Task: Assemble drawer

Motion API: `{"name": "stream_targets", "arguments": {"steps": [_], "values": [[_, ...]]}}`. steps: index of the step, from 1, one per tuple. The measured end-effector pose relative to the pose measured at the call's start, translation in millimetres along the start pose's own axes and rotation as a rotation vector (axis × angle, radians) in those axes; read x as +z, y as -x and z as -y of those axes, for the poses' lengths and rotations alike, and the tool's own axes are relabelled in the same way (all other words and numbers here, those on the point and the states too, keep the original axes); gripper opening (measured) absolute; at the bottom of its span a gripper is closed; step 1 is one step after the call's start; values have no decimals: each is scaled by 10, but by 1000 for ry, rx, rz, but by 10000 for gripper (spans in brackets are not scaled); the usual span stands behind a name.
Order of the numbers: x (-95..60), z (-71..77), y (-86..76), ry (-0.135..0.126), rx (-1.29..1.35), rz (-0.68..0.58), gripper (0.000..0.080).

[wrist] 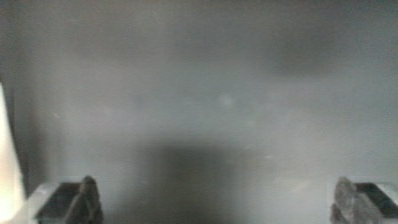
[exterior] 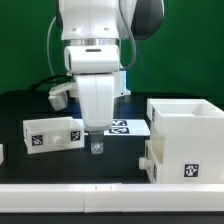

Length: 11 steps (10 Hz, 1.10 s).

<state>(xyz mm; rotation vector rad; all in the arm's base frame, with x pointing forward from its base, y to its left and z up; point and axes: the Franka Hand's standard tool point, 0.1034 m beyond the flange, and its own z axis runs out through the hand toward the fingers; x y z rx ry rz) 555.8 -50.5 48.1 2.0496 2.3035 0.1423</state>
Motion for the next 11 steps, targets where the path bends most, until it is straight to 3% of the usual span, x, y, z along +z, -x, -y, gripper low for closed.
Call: {"name": "stream_targets", "arguments": {"steps": [2, 3, 6, 8, 11], "values": [[-137, 2, 119, 8, -77, 17, 649], [-136, 38, 205, -2, -152, 17, 649], [-126, 54, 234, -12, -350, 35, 649], [-116, 152, 246, -46, -594, 74, 649], [-175, 328, 258, -134, -913, 100, 649]]}}
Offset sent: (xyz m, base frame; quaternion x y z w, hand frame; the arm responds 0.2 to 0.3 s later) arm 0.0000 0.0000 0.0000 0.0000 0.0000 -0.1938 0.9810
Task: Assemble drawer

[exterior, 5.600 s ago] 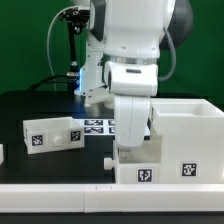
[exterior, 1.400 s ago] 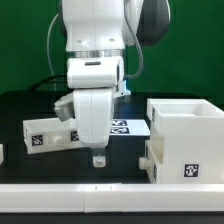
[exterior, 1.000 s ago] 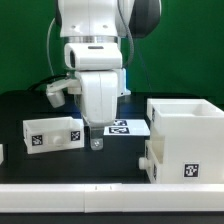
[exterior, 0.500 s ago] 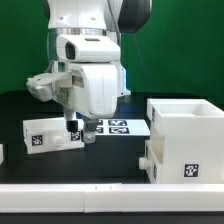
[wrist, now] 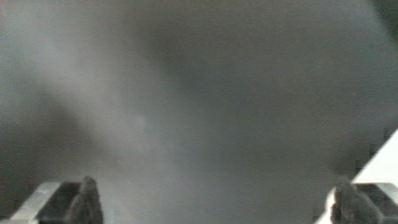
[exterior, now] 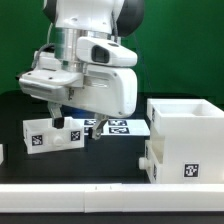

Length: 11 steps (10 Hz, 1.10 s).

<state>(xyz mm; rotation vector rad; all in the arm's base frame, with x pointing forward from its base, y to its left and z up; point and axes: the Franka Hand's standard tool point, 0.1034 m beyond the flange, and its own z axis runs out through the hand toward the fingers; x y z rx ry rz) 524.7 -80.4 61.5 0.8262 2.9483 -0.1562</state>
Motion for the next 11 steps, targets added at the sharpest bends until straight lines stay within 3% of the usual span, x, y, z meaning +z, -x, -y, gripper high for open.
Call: {"name": "stream_targets", "arguments": {"steps": [4, 5, 7, 9, 11], "values": [[14, 27, -5, -9, -106, 1, 649], [1, 85, -13, -25, -123, 12, 649], [36, 364, -26, -55, -154, 32, 649], [105, 592, -65, -48, -136, 39, 649], [103, 571, -66, -49, -137, 39, 649]]}}
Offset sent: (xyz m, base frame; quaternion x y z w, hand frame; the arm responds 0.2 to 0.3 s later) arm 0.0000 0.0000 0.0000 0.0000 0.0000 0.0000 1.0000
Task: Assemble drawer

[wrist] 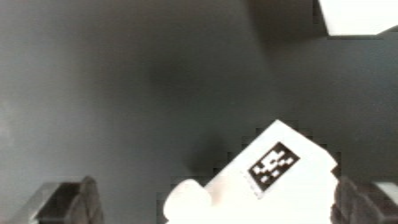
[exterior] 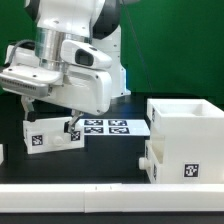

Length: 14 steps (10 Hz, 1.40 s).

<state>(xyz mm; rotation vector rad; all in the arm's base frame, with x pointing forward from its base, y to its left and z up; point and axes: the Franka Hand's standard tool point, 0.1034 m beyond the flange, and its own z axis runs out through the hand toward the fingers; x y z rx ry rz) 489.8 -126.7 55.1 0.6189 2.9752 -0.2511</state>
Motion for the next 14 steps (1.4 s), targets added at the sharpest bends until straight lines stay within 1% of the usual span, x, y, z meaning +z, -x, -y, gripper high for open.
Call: {"name": "stream_targets", "arguments": {"steps": [2, 3, 5, 6, 7, 8, 9, 10, 11, 14], "values": [[7, -3, -10, -1, 20, -2, 649], [15, -19, -40, -1, 67, -2, 649], [79, -17, -208, 10, 129, -10, 649], [108, -63, -298, 14, 175, -21, 649], [136, -145, -386, 23, 208, -28, 649], [216, -215, -488, 20, 236, -48, 649], [282, -250, -546, 18, 239, -63, 649], [291, -246, -541, 17, 240, -63, 606], [291, -243, -542, 17, 240, -64, 606], [294, -242, -545, 16, 240, -65, 182]]}}
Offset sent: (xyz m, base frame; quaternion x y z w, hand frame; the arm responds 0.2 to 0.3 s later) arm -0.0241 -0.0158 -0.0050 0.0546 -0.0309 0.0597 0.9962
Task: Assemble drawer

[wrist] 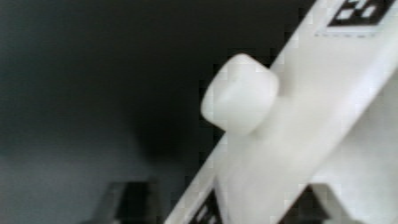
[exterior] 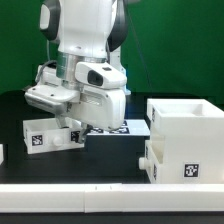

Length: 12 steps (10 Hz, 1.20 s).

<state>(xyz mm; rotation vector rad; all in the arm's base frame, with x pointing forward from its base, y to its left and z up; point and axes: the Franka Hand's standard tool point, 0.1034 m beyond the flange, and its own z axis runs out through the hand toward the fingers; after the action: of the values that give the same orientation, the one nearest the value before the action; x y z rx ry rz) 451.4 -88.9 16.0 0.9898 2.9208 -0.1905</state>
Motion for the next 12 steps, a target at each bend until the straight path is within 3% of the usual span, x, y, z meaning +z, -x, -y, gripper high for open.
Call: {"name": "stream_targets", "arguments": {"steps": [1, 2, 5, 6, 7, 12], "values": [[1, 1, -2, 0, 0, 0, 182], [1, 1, -1, 0, 0, 0, 33], [2, 8, 5, -2, 30, -3, 33], [-8, 23, 63, 0, 148, -15, 33], [-23, -21, 76, 20, 398, -19, 33], [-23, -21, 76, 20, 398, -19, 34]]}}
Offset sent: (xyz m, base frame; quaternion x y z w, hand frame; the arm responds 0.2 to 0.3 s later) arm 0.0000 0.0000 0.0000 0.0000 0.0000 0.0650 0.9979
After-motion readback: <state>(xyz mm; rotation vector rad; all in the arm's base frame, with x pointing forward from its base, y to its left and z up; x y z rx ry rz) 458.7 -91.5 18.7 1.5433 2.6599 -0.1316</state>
